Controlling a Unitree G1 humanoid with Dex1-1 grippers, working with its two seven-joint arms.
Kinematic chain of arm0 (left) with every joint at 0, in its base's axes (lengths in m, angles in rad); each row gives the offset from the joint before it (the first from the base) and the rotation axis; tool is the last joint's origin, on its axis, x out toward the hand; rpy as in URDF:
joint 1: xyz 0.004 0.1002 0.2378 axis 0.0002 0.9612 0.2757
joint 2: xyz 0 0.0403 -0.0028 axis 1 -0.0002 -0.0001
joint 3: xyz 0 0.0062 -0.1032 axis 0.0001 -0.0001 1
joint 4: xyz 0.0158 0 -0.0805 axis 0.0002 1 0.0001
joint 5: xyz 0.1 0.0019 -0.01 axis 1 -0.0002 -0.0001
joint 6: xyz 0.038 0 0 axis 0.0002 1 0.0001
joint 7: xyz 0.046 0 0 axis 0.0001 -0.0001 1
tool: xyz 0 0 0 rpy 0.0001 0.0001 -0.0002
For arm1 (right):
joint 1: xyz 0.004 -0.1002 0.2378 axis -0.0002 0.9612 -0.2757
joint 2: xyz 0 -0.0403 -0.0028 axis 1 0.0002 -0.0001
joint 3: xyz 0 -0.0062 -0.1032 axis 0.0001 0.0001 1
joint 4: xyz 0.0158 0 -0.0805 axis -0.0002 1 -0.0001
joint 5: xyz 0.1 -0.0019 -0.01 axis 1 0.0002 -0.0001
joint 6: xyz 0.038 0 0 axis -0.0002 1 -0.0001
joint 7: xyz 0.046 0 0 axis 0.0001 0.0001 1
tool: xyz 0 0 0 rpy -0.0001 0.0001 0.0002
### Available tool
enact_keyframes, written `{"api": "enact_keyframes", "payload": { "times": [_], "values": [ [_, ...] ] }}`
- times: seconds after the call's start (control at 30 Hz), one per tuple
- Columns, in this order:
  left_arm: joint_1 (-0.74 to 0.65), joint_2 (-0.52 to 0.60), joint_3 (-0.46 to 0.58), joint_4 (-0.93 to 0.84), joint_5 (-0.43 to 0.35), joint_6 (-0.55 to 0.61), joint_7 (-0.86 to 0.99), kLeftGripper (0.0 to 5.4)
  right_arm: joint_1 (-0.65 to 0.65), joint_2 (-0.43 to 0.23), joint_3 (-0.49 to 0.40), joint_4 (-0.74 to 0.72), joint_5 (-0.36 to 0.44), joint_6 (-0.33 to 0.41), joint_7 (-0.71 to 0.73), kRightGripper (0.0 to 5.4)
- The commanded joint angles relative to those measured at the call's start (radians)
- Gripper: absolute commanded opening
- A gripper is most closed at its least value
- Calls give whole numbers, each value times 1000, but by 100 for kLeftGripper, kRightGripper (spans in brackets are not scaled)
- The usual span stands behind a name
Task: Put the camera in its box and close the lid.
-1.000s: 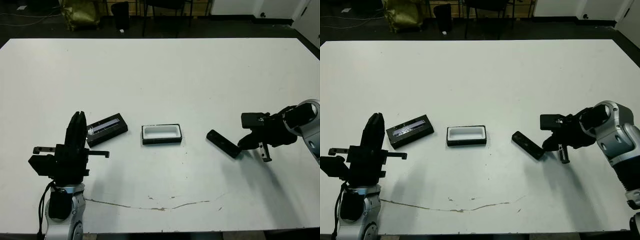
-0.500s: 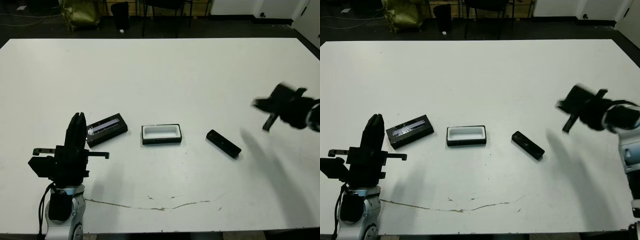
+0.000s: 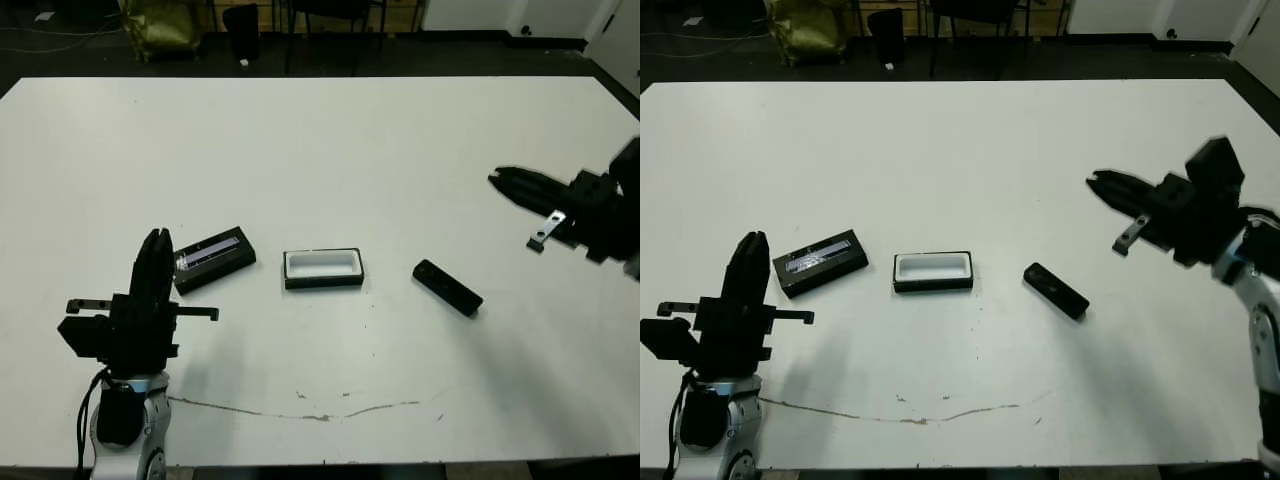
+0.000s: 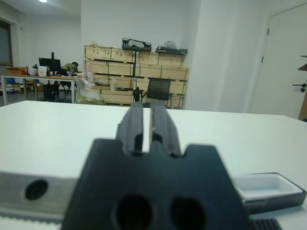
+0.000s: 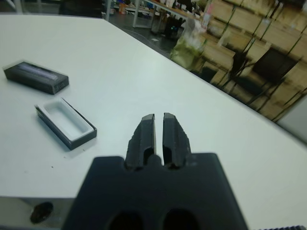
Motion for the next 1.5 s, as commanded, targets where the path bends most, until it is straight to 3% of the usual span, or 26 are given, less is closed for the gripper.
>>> {"api": "enact_keyframes", "payload": {
  "times": [0.03, 0.13, 0.23, 0.5, 0.6, 0.77, 1.0, 1.17, 1.5],
  "values": [
    [17, 11, 5, -4, 1, 26, -2, 2, 83, -30, 28, -86, -124, -101, -43, 0],
    [14, 16, 6, -1, -17, 29, -13, 2, 123, -27, 31, -100, -143, -130, -46, 0],
    [11, 17, 8, 0, -12, 27, -14, 0, 161, -39, 28, -144, -139, -64, -48, 32],
    [13, 16, 10, -2, -2, 34, -10, 0, 258, -88, 44, -204, -169, -1, -34, 209],
    [15, 17, 12, -3, -1, 35, -11, 0, 275, -88, 55, -169, -164, -48, -20, 276],
    [18, 14, 10, -6, -9, 37, -15, 0, 281, -97, 79, -143, -169, -40, -7, 388],
    [24, 15, 8, -3, -17, 34, -25, 0, 248, -125, 141, -139, -198, 93, -5, 539],
    [24, 20, 14, 2, -9, 27, -24, 0, 237, -99, 167, -107, -173, 160, -12, 539],
    [14, 18, 16, 9, -24, 30, -35, 0, 235, -65, 205, 1, -165, 105, -10, 539]
  ]
}}
